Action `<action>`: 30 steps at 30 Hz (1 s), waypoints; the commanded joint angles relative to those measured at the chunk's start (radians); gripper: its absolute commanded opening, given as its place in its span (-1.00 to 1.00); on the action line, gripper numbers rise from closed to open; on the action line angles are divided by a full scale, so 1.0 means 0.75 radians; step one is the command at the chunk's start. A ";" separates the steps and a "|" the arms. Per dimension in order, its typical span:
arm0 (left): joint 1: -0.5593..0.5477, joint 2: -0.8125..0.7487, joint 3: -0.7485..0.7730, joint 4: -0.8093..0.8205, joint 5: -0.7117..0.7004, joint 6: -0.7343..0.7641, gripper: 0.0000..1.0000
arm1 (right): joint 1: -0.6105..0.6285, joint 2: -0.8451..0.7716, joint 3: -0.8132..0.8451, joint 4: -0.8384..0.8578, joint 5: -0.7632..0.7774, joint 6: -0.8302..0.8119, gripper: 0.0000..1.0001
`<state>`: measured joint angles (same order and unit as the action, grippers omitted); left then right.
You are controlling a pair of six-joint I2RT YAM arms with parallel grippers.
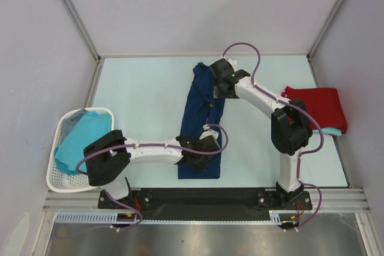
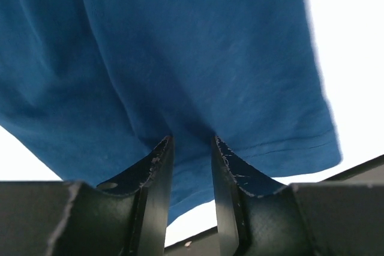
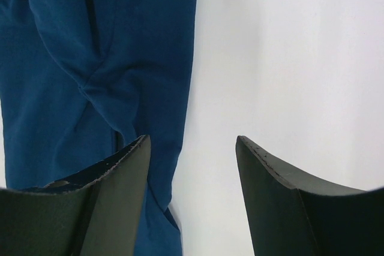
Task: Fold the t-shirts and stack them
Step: Rotate the tshirt 95 degrees
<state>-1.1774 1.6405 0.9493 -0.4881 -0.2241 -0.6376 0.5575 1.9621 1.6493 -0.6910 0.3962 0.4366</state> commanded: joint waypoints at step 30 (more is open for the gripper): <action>0.005 -0.545 -0.067 -0.237 -0.278 -0.056 -0.21 | -0.013 0.196 0.361 -0.036 -0.043 -0.032 0.28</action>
<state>-1.1870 1.2675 0.8024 -0.6704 -0.3233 -0.7136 0.5575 2.0449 1.8099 -0.7025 0.3748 0.4351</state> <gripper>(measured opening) 0.395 0.643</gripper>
